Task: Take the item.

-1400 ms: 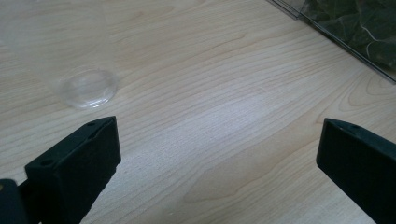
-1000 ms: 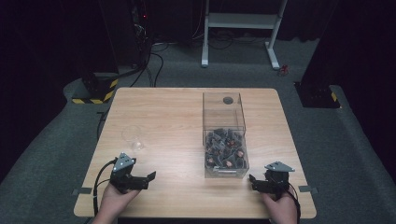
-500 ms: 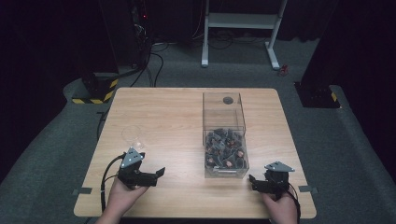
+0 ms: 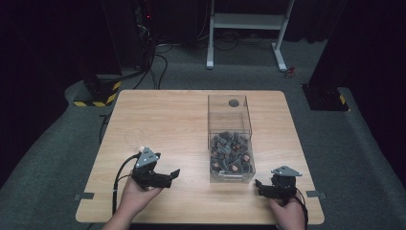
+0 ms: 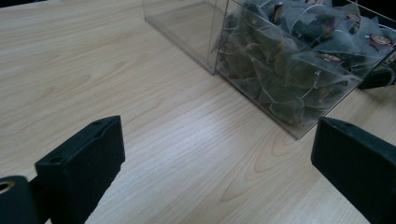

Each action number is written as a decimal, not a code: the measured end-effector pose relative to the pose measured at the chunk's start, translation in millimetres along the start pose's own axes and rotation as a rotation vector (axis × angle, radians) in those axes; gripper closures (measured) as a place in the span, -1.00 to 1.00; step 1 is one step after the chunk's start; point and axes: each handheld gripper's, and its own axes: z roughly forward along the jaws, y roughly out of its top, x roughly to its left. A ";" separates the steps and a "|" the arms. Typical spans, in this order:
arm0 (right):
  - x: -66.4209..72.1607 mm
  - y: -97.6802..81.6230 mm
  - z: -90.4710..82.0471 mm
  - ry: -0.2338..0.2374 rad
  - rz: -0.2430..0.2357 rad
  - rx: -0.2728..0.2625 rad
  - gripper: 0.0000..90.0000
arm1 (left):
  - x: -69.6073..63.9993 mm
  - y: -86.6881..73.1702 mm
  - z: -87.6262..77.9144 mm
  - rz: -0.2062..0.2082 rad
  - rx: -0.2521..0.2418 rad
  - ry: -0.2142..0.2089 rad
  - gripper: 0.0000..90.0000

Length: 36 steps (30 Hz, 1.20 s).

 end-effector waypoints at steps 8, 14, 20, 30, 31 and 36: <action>-0.1 0.0 -0.1 0.002 -0.003 0.000 -0.82 | -7.7 8.5 8.5 0.007 -0.013 -0.026 -0.84; 0.0 0.0 -0.1 0.004 -0.004 0.000 -0.82 | -12.8 14.5 15.1 0.010 -0.022 -0.036 -0.78; 0.1 0.0 -0.1 0.006 -0.005 0.000 -0.82 | -14.6 19.3 19.0 0.004 -0.044 -0.059 -0.74; 0.2 0.0 -0.1 0.007 -0.006 0.000 -0.82 | -21.9 30.2 27.3 0.014 -0.059 -0.090 -0.71; 0.2 0.0 -0.1 0.007 -0.006 0.000 -0.82 | -22.3 31.0 28.1 0.014 -0.058 -0.093 -0.71; 0.1 0.0 -0.2 0.008 -0.008 0.001 -0.82 | -26.0 34.5 31.5 0.022 -0.058 -0.102 -0.70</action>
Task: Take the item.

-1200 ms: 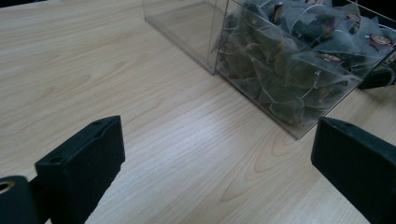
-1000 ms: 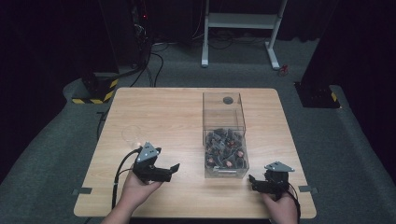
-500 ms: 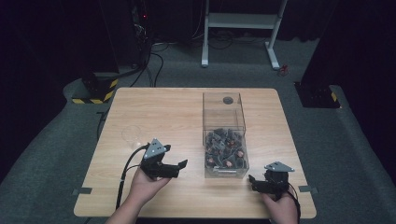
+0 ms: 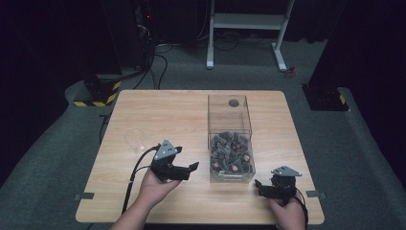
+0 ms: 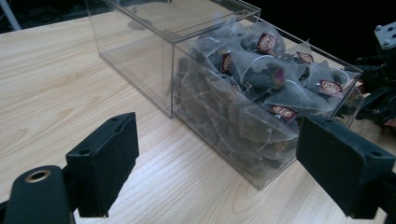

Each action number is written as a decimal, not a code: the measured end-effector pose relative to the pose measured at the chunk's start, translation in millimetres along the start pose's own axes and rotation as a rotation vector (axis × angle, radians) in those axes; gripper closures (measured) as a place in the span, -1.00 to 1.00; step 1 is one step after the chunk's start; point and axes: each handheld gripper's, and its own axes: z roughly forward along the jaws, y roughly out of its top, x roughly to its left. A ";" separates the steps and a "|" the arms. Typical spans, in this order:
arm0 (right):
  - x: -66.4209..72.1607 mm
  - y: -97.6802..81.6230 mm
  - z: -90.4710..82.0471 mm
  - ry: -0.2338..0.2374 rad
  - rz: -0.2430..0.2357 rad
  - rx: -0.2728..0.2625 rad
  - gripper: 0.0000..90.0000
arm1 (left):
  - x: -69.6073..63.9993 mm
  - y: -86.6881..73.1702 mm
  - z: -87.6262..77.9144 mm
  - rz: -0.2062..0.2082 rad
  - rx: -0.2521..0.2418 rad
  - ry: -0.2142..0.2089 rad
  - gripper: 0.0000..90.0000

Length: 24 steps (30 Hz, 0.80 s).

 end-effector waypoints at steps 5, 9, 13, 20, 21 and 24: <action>0.3 0.0 -0.1 0.001 0.003 0.001 -0.82 | -3.6 4.3 4.6 0.005 -0.001 -0.016 -0.70; 0.3 0.0 -0.1 0.001 0.002 0.001 -0.82 | -7.1 7.7 8.8 0.007 -0.008 -0.030 -0.69; 0.5 -0.1 -0.1 0.002 0.003 0.002 -0.82 | -10.8 11.3 14.1 0.012 -0.005 -0.043 -0.69; 0.3 0.0 -0.1 0.003 0.001 0.001 -0.82 | -15.4 16.7 19.8 0.023 -0.003 -0.056 -0.68; 0.5 -0.1 -0.1 0.003 0.003 0.002 -0.82 | -17.3 18.9 22.4 0.021 -0.010 -0.064 -0.68; 0.1 -0.1 0.0 0.002 -0.002 0.000 -0.82 | -19.7 21.7 26.7 0.025 -0.003 -0.075 -0.68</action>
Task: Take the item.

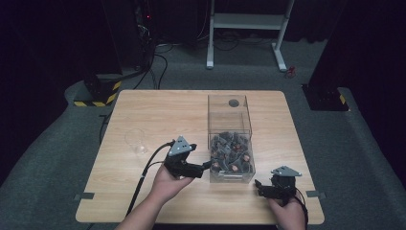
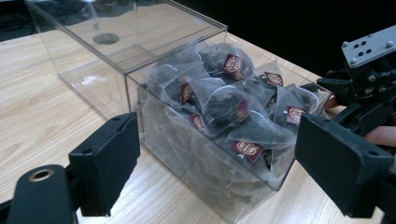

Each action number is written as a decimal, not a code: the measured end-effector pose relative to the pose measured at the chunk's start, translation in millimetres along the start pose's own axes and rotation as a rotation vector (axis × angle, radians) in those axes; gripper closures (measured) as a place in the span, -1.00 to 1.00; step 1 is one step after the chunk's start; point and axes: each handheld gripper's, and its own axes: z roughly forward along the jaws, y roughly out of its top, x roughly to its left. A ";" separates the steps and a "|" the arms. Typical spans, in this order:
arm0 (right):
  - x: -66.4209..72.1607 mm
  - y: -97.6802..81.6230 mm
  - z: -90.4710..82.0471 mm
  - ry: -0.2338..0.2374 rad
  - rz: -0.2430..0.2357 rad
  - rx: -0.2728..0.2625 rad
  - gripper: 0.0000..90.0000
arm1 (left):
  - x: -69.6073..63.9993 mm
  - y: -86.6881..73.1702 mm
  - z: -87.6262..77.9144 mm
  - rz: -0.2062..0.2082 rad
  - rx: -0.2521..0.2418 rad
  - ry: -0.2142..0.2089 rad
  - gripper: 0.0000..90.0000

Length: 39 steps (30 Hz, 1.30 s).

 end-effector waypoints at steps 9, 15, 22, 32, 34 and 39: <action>-0.1 0.0 0.0 0.001 -0.001 0.000 -0.82 | -5.7 7.6 10.2 0.007 -0.004 -0.023 -0.67; -0.1 0.0 0.0 0.002 -0.001 0.000 -0.82 | -9.3 13.5 19.4 0.015 0.006 -0.037 -0.67; -0.1 0.0 0.1 0.002 -0.002 -0.001 -0.82 | -10.4 18.4 29.0 0.011 0.010 -0.043 -0.63; -0.1 0.0 0.1 0.005 -0.006 -0.001 -0.82 | -10.5 20.6 43.5 0.017 0.027 -0.037 -0.21; -0.1 0.0 0.1 0.005 -0.007 -0.001 -0.82 | -9.4 20.9 47.1 0.017 0.020 -0.025 -0.06; -0.2 -0.1 0.1 0.007 -0.009 -0.002 -0.82 | -6.8 20.7 50.5 0.005 0.008 -0.013 0.28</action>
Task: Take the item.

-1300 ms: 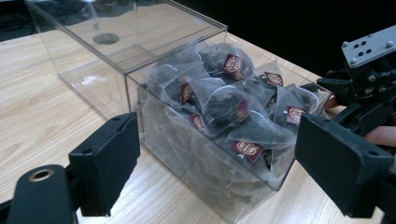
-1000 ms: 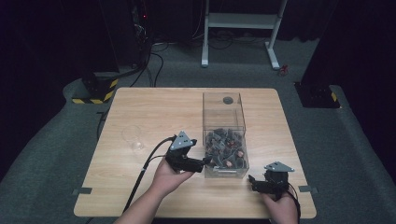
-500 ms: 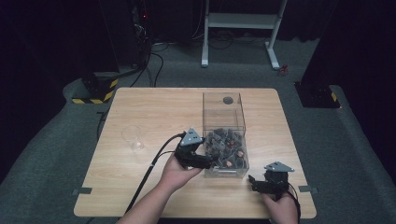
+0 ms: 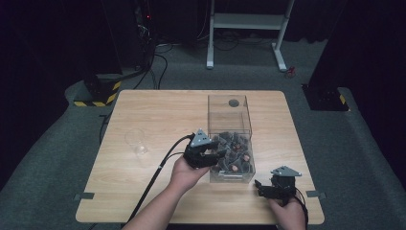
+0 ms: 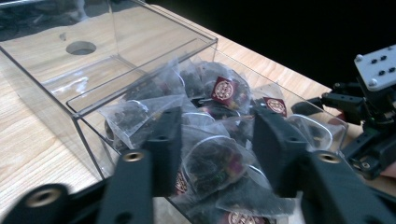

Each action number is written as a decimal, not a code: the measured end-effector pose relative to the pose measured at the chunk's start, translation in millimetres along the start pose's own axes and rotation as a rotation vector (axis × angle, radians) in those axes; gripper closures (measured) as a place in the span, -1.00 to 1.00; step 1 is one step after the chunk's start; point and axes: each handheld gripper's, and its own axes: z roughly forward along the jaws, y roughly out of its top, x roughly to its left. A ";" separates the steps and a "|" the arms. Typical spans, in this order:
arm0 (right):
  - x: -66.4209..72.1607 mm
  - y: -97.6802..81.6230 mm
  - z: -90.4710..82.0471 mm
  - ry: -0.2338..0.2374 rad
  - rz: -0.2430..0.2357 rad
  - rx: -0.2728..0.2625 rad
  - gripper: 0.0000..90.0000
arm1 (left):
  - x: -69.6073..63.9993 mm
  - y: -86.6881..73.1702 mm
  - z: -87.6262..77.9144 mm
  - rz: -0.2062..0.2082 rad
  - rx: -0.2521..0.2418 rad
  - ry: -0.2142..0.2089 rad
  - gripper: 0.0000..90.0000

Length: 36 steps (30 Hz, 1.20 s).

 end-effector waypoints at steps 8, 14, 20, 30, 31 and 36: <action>0.2 0.0 0.0 0.002 0.000 0.000 -0.82 | 0.6 -2.3 7.1 -0.019 0.015 0.040 0.20; 0.3 0.1 -0.1 0.002 0.000 0.000 -0.82 | 0.5 -5.8 11.5 -0.039 0.031 0.002 0.19; 0.3 0.0 -0.1 0.002 0.000 0.001 -0.82 | -0.7 -8.8 10.9 -0.040 0.023 -0.008 0.63; 0.3 0.0 -0.1 0.002 -0.001 0.001 -0.82 | -5.6 -9.8 8.0 -0.026 0.005 -0.010 0.99; 0.3 0.0 -0.1 0.002 -0.001 0.001 -0.82 | -5.6 -9.8 8.0 -0.026 0.005 -0.010 0.99; 0.3 0.0 -0.1 0.002 -0.001 0.001 -0.82 | -6.8 -9.0 4.9 -0.030 -0.011 -0.023 1.00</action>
